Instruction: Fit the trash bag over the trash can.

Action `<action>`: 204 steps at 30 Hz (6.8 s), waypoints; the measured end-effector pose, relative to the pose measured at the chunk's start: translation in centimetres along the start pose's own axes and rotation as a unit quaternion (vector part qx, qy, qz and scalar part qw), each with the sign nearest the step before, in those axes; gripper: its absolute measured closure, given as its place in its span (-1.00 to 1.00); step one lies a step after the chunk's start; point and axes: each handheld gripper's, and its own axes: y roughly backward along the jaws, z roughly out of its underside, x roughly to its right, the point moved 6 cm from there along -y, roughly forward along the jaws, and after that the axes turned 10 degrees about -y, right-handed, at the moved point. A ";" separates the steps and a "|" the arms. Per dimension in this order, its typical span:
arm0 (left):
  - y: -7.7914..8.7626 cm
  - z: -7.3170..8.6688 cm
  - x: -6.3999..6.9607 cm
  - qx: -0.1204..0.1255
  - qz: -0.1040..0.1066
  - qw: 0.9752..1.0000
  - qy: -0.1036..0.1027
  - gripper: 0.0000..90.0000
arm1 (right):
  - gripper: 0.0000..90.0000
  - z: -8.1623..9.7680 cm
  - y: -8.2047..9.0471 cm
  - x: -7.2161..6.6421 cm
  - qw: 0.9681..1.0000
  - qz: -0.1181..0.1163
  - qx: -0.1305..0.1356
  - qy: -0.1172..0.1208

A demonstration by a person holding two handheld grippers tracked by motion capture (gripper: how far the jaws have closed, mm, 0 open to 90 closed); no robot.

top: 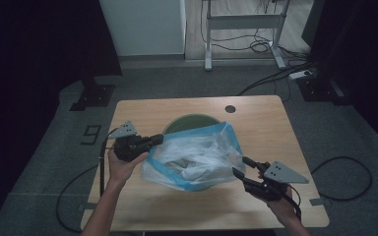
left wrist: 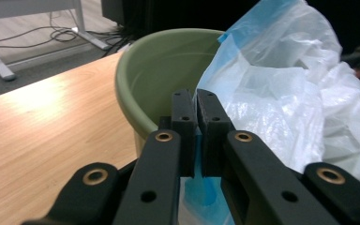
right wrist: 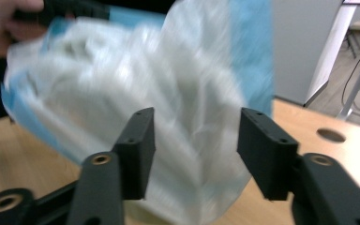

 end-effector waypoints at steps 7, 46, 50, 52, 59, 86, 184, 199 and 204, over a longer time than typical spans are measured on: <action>0.1 -0.6 -0.1 0.022 -0.010 1.000 -0.001 0.99 | -0.01 -3.3 -1.4 -0.2 1.000 -0.002 -0.003 0.007; -1.6 -0.9 -5.9 0.059 -0.107 0.992 0.034 0.99 | 0.98 -5.9 -8.0 4.3 0.996 0.092 -0.018 0.002; -2.3 -0.5 -6.2 0.053 -0.109 0.992 0.040 0.99 | 0.98 -5.8 -8.7 4.8 0.996 0.092 -0.013 -0.008; -2.8 -0.1 -6.5 0.048 -0.108 0.992 0.048 0.99 | 0.98 -5.6 -9.0 5.2 0.995 0.093 -0.015 -0.018; -2.7 0.7 -6.6 0.054 -0.105 0.991 0.062 0.99 | 0.98 -5.7 -8.9 6.4 0.994 0.097 -0.017 -0.048; -3.6 4.7 -6.5 0.020 -0.089 0.987 0.131 0.99 | 0.98 -1.4 -11.5 7.6 0.988 0.121 -0.077 -0.062; -4.4 8.2 -5.6 0.017 -0.084 0.984 0.154 0.97 | 0.17 4.7 -6.8 -9.2 0.988 -0.125 -0.089 -0.018; -4.3 8.3 -5.5 0.013 -0.082 0.985 0.153 0.97 | 0.98 6.5 -6.5 -8.1 0.982 -0.133 -0.133 -0.001; -3.9 8.2 -5.5 0.011 -0.078 0.985 0.154 0.97 | 0.98 8.4 -5.8 -6.5 0.980 -0.129 -0.150 -0.020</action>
